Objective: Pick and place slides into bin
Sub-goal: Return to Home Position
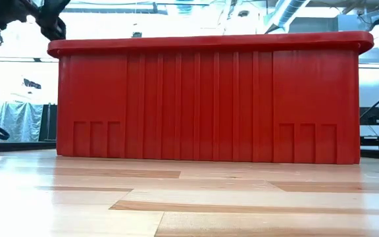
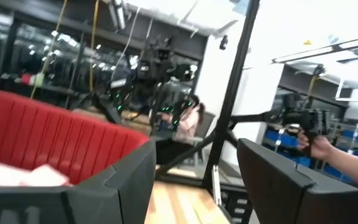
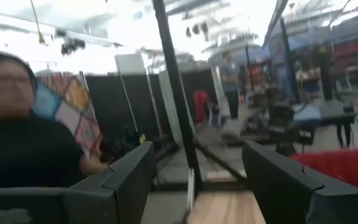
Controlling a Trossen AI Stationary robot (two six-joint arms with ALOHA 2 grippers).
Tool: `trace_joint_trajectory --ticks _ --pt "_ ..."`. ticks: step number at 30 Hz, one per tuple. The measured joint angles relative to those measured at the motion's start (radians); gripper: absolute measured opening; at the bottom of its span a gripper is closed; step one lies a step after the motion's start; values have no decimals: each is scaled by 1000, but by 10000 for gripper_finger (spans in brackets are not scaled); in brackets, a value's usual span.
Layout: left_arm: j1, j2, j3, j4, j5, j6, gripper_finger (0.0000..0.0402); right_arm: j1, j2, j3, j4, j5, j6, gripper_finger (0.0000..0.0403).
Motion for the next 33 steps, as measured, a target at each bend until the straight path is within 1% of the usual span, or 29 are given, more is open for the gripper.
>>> trace_joint_trajectory --ticks 4,5,7,11,12,14,16,17,21,22,24,25,28,29,31,33 --pt "-220 0 0 -68 -257 44 216 8 8 -1 -92 -1 25 240" --pt "-271 0 0 -80 -325 57 216 12 15 -8 -97 -16 38 240" --pt "-368 0 0 -94 -439 90 216 18 15 -35 -119 -110 29 240" --pt "-533 0 0 -138 -625 110 216 34 -28 -117 -22 -345 -46 240" --pt "-568 0 0 -148 -670 114 216 38 -53 -142 -11 -385 -50 240" --pt "-628 0 0 -146 -745 136 216 45 -108 -200 3 -384 -33 240" --pt "-675 0 0 -128 -785 165 216 45 -175 -265 0 -335 -21 240" --pt "-694 0 0 -125 -794 174 216 43 -216 -301 1 -332 -23 240" --pt "-732 0 0 -127 -812 190 216 50 -418 -437 45 -390 -45 240" --pt "-734 0 0 -127 -813 196 216 55 -420 -466 62 -390 -30 240" --pt "-734 0 0 -126 -820 212 216 58 -418 -501 -19 -379 0 240" --pt "-733 1 0 -124 -822 219 216 64 -416 -507 -24 -382 22 240" --pt "-733 7 0 -129 -863 214 216 65 -418 -557 9 -335 51 240" --pt "-733 7 0 -129 -869 213 216 64 -419 -578 -19 -341 51 240" --pt "-733 9 0 -132 -876 200 216 66 -416 -576 -32 -382 50 240" --pt "-733 10 0 -161 -875 179 216 72 -418 -570 -58 -386 81 240"
